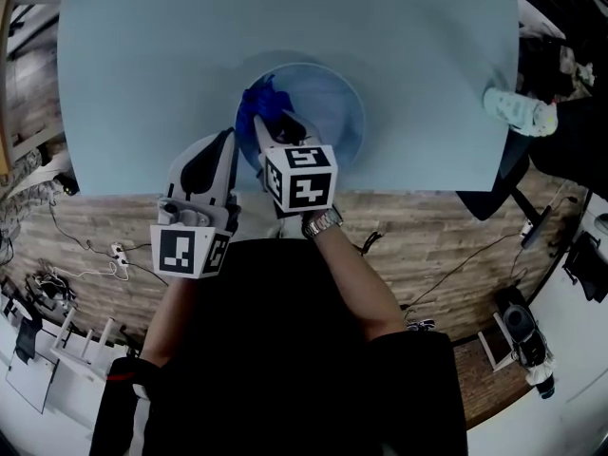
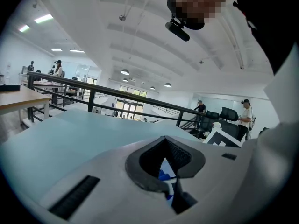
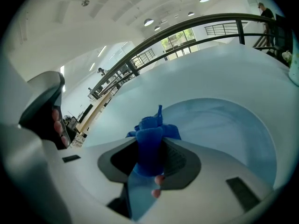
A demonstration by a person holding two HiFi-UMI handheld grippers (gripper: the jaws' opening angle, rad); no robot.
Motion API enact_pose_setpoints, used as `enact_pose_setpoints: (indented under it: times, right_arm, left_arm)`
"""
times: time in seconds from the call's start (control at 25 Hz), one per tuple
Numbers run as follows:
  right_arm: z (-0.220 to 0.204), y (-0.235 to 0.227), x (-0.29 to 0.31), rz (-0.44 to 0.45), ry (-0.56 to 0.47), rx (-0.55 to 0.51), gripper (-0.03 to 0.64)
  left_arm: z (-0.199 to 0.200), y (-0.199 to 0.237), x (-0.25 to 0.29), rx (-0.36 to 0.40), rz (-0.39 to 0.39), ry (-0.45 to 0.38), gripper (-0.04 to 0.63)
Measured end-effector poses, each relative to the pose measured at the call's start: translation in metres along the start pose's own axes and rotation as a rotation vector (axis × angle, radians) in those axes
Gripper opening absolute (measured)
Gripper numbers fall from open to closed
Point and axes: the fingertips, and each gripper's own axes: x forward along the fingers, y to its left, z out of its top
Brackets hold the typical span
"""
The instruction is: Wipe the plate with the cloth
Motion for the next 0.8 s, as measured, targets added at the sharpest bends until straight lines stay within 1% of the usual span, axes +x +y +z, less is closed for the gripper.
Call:
enact_pose_setpoints:
  times: [0.36,0.8]
  right_arm:
    - [-0.004,-0.005,0.011,-0.005,0.031,-0.006,0.118]
    - [-0.003,-0.015,0.006,-0.031,0.024,0.005,0.118]
  left_arm:
    - [0.000,0.004,-0.001,-0.005,0.018,0.001,0.002]
    - [0.001,-0.003,0.003,-0.001,-0.006,0.004,0.002]
